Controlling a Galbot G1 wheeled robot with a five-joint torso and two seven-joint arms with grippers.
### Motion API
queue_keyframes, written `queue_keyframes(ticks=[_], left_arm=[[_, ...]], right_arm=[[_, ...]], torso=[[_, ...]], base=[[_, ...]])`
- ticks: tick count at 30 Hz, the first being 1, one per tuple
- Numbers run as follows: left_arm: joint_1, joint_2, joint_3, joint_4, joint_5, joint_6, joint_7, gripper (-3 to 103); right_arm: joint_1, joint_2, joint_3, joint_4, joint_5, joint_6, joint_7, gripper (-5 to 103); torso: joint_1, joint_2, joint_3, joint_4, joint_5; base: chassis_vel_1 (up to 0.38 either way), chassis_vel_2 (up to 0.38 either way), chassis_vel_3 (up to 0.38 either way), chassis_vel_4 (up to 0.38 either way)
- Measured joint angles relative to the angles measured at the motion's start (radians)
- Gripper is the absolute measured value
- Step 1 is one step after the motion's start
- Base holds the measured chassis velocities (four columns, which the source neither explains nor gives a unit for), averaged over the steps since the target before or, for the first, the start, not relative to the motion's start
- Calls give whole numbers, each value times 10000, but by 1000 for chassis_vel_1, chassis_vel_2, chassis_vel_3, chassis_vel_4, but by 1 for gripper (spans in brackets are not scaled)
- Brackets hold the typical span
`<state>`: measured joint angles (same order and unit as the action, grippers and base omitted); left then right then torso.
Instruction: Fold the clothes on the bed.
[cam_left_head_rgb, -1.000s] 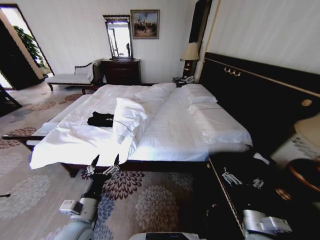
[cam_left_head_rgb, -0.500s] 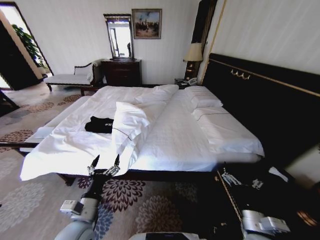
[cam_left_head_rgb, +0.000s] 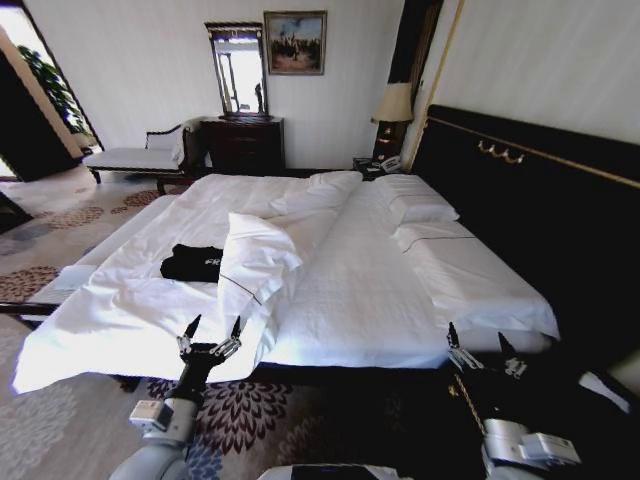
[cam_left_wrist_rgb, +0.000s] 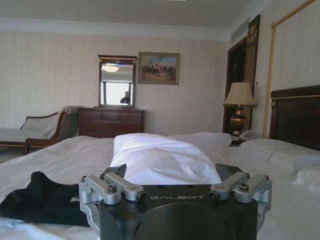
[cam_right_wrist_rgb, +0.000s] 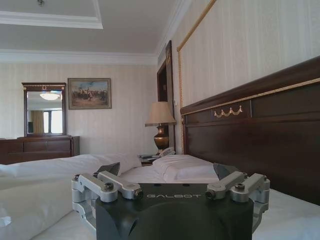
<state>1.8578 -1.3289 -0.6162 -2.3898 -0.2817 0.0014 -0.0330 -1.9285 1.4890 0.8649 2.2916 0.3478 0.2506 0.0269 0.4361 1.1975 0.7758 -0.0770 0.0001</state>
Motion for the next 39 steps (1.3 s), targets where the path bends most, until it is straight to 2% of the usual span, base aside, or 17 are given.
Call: queue_keyframes(ticks=[11,39], left_arm=[[-41,70,-132,-89,-268,14,-41,100],[57,102,-88,81,-279,-421,-135,100]], right_arm=[[-47,-6,56,-19,-53,274,-224,100],[-225,338,-25,-122,-788,472,-211,100]], torso=[[10,-2,2,-1,-1],[-1,1,-1,-1,-1]], base=[[-153,148,141,-154],[0,12,5,-10]])
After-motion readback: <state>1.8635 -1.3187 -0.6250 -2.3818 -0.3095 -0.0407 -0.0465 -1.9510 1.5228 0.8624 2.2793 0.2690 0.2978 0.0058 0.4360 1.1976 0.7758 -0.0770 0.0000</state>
